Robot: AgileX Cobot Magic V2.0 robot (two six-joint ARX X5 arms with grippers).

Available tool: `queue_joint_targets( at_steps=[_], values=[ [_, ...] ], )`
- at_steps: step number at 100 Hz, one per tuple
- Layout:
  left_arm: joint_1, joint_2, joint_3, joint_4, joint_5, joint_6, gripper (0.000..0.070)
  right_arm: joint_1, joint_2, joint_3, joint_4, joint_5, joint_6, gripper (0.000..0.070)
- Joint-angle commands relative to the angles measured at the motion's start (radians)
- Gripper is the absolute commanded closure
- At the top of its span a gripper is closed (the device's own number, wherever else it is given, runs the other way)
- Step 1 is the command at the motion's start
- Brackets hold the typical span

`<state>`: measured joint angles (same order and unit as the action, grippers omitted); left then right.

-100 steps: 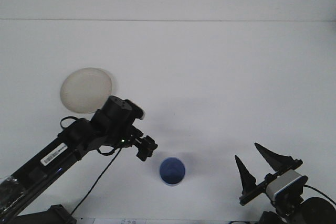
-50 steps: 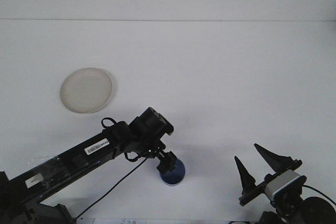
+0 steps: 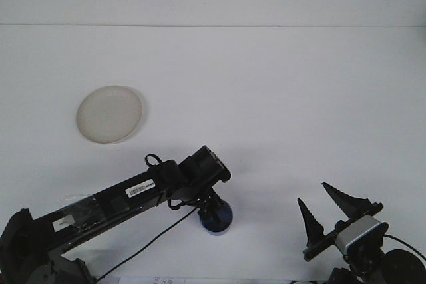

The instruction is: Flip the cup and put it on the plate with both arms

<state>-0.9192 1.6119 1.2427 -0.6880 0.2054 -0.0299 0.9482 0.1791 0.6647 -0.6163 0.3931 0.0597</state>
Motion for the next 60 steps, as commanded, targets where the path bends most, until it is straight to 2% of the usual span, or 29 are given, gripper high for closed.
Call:
queue_joint_targets(
  at_steps=[1, 21, 44, 60],
  values=[
    [-0.018, 0.025, 0.021, 0.000, -0.005, 0.023, 0.0693, 0.011, 0.004, 0.006, 0.010, 0.001, -0.003, 0.0256],
    [-0.019, 0.025, 0.021, -0.027, -0.013, 0.049, 0.0693, 0.011, 0.004, 0.006, 0.010, 0.000, -0.003, 0.0256],
    [0.019, -0.015, 0.077, -0.113, -0.109, 0.058, 0.0693, 0.011, 0.004, 0.006, 0.010, 0.001, -0.003, 0.0256],
    [0.113, -0.084, 0.181, -0.186, -0.161, 0.076, 0.0694, 0.011, 0.004, 0.006, 0.010, 0.001, -0.003, 0.0256]
  ],
)
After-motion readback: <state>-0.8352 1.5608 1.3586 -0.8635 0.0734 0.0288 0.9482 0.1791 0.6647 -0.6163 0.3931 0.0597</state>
